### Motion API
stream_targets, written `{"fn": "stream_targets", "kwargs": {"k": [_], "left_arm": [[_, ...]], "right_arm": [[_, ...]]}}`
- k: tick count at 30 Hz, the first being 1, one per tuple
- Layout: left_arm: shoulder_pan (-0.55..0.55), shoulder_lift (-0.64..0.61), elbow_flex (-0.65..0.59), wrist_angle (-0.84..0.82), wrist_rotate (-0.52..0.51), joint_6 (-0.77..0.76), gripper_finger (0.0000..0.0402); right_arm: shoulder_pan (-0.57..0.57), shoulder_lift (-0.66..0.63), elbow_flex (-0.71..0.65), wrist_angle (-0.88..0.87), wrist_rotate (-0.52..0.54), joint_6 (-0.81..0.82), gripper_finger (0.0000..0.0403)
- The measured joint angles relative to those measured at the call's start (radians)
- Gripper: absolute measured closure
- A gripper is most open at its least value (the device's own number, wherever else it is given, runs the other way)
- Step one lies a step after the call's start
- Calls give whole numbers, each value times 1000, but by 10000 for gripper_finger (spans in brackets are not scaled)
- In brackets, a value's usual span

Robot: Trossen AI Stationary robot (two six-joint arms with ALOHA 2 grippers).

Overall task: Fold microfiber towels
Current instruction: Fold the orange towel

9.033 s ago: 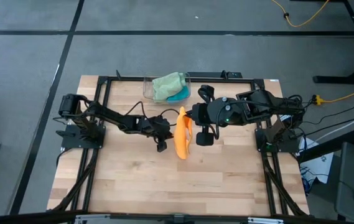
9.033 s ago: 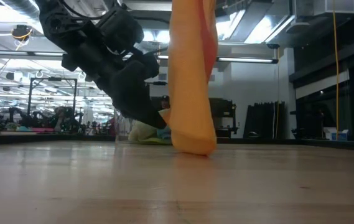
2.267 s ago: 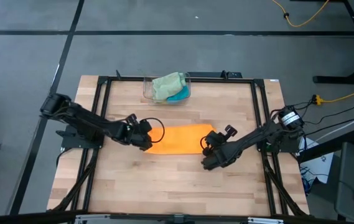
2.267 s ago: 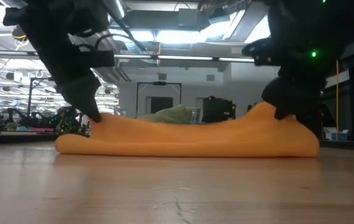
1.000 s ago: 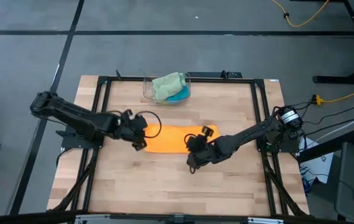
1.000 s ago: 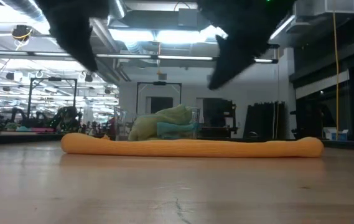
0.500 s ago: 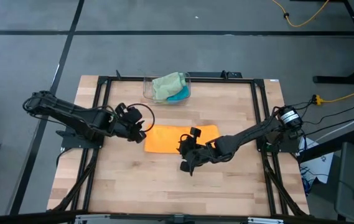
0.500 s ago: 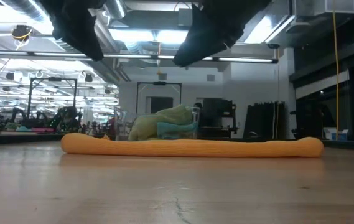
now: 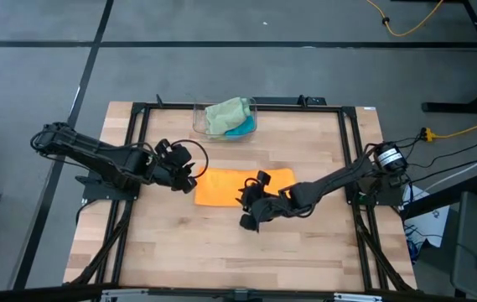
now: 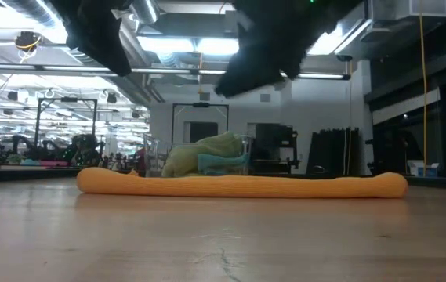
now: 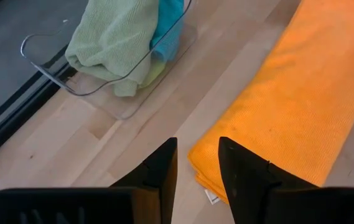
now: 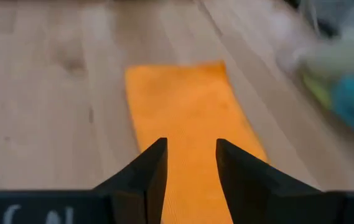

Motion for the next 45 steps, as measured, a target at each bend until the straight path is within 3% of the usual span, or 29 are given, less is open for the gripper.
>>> {"fn": "stream_targets", "kwargs": {"k": [5,10,14,23,27,31,35,40,45], "left_arm": [[0,0,0,0,0,0,293],[0,0,0,0,0,0,293],[0,0,0,0,0,0,293],[0,0,0,0,0,0,293],[0,0,0,0,0,0,293],[0,0,0,1,0,0,293],[0,0,0,11,0,0,293],[0,0,0,13,0,0,293],[0,0,0,14,0,0,293]], "right_arm": [[-60,0,-33,-171,-54,196,263],[-137,0,-34,-412,-236,337,263],[-158,0,-33,-509,-351,408,263],[-174,0,-129,-580,-420,512,263],[-226,-6,-186,-564,-397,480,263],[-296,-4,-221,-480,-214,258,263],[-362,1,-225,-405,-102,-7,263],[-425,5,-159,-456,60,-90,263],[-412,4,-8,-612,-7,-16,263]]}}
